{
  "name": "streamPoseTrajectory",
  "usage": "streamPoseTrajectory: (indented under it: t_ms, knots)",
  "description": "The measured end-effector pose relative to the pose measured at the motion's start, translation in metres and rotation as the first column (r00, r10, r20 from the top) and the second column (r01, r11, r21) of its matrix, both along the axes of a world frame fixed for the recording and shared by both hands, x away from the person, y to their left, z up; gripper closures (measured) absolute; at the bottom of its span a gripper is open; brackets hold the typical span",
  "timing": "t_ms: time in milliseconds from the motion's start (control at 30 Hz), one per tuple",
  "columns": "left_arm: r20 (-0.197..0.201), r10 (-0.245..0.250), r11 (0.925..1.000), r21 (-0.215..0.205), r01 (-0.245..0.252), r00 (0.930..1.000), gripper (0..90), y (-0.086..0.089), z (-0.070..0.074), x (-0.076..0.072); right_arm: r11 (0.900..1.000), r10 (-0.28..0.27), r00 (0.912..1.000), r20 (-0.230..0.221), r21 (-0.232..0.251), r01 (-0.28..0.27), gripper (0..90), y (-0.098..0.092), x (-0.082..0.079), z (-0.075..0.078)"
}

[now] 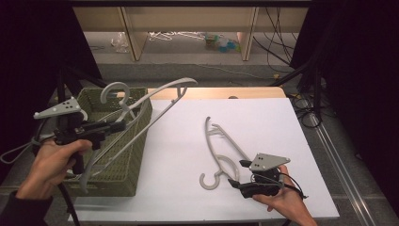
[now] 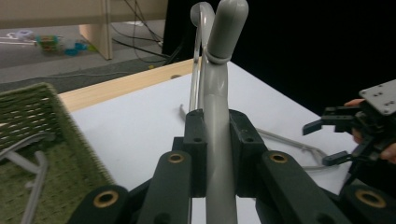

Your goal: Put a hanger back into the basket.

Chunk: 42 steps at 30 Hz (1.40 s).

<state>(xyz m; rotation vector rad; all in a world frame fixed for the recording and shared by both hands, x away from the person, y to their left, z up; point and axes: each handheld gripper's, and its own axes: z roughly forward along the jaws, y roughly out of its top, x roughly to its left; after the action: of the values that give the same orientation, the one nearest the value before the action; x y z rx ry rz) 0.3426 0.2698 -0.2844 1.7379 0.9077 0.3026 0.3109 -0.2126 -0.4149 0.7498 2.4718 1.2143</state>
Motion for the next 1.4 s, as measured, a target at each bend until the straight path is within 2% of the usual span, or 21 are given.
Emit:
streamPoseTrajectory:
  t_ms: [533, 633, 867, 1200, 1400]
  knots:
    - [0.006, 0.087, 0.9962, 0.004, -0.087, 0.9962, 78.9, 0.053, -0.01, 0.025, 1.0, 0.002, 0.9999, -0.01, 0.0, -0.002, 27.2, 0.001, 0.001, -0.002]
    - [0.016, 0.115, 0.9928, 0.032, -0.116, 0.9932, 78.9, 0.061, -0.012, 0.031, 1.0, -0.003, 0.9999, -0.011, 0.001, 0.003, 27.1, 0.0, 0.001, -0.002]
    - [0.01, 0.163, 0.9839, 0.073, -0.163, 0.9866, 78.9, 0.079, -0.021, 0.044, 1.0, 0.001, 0.9999, -0.017, 0.004, -0.001, 27.1, 0.001, 0.001, -0.003]
    - [0.007, 0.194, 0.9731, 0.125, -0.194, 0.9809, 78.9, 0.098, -0.031, 0.047, 1.0, 0.002, 0.9998, -0.019, 0.002, -0.002, 27.1, 0.001, 0.002, -0.004]
    - [0.005, 0.208, 0.9688, 0.137, -0.207, 0.9781, 79.0, 0.112, -0.039, 0.05, 1.0, -0.004, 0.9998, -0.022, 0.0, 0.004, 27.1, 0.001, 0.002, -0.004]
